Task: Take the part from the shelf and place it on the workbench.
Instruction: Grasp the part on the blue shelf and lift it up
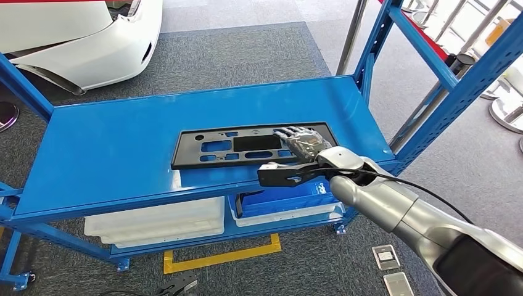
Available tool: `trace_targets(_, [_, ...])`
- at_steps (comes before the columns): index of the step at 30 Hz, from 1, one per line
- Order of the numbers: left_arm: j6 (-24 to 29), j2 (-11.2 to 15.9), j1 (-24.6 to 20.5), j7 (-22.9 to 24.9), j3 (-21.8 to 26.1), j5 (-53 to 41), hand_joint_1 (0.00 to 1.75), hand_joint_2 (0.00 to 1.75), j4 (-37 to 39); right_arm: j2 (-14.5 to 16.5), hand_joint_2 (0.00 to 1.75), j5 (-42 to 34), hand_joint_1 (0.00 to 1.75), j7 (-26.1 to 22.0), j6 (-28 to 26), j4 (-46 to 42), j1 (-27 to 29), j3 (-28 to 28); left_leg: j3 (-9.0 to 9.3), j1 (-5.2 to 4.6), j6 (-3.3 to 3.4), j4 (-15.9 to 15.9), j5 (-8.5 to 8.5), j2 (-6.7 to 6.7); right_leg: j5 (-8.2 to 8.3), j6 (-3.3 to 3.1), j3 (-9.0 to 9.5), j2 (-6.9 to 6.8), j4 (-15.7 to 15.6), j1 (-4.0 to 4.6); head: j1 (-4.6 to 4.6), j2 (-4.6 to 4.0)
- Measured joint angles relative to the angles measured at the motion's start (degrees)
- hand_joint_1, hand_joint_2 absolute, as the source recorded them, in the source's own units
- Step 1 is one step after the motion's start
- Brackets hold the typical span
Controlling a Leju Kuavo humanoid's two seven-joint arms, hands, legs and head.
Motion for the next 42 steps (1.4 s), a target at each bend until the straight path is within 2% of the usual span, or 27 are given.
trace_targets(8, [-0.07, 0.02, -0.01, 0.35, -0.03, 0.64, 0.0, 0.0, -0.02, -0.02, 0.0, 2.01, 0.0, 0.17, 1.14, 0.07, -0.09, 0.5, 0.01, 0.0, 0.09, 0.04, -0.07, 0.04, -0.01, 0.7, 0.02, -0.03, -0.11, -0.04, 0.26, 0.0])
trace_targets(42, [-0.04, 0.22, 0.02, 0.35, -0.12, 0.87, 0.0, 0.0, -0.48, -0.11, 0.0, 2.81, 0.0, 0.54, 1.61, 0.62, -0.4, 1.92, 0.21, 0.25, -0.09, -0.19, 0.0, 0.09, -0.08, 0.62, 0.04, -0.03, -0.02, 0.21, 0.25, 0.0])
